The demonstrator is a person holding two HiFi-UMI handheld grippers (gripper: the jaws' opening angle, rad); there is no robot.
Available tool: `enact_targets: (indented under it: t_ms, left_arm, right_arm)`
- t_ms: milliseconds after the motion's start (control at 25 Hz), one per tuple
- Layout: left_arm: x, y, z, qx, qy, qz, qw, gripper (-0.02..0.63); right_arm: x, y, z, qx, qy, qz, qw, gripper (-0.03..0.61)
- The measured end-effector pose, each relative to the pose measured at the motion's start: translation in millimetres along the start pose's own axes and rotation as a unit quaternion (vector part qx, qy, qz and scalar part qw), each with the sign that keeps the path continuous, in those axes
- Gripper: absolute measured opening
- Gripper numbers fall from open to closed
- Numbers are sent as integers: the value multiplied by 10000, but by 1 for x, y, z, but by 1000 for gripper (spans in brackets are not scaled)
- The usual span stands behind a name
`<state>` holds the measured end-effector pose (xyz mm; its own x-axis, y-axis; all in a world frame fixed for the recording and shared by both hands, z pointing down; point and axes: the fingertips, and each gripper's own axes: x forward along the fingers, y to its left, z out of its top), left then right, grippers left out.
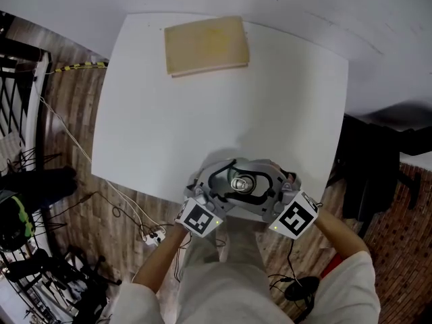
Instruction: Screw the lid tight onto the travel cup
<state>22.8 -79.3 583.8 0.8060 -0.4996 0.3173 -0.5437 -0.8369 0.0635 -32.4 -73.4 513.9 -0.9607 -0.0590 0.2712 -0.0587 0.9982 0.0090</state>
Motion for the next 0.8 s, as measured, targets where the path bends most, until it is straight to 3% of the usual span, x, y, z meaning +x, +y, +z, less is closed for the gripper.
enact_targets:
  t_ms: [160, 320, 600, 800]
  left_arm:
    - [0, 0, -1, -24, 7, -6, 10000, 351]
    - [0, -1, 0, -6, 6, 14, 10000, 351]
    - [-1, -1, 1, 16, -3, 14, 10000, 351]
    - [0, -1, 0, 9, -5, 23, 10000, 351]
  right_arm:
    - [-1, -6, -3, 311, -86, -714, 9969, 256]
    - [-4, -13, -5, 580, -136, -1690, 9838, 256]
    - [-10, -28, 0, 1000, -318, -3327, 9372, 256]
    - [-16, -34, -1, 1088, -329, -4080, 9059, 256]
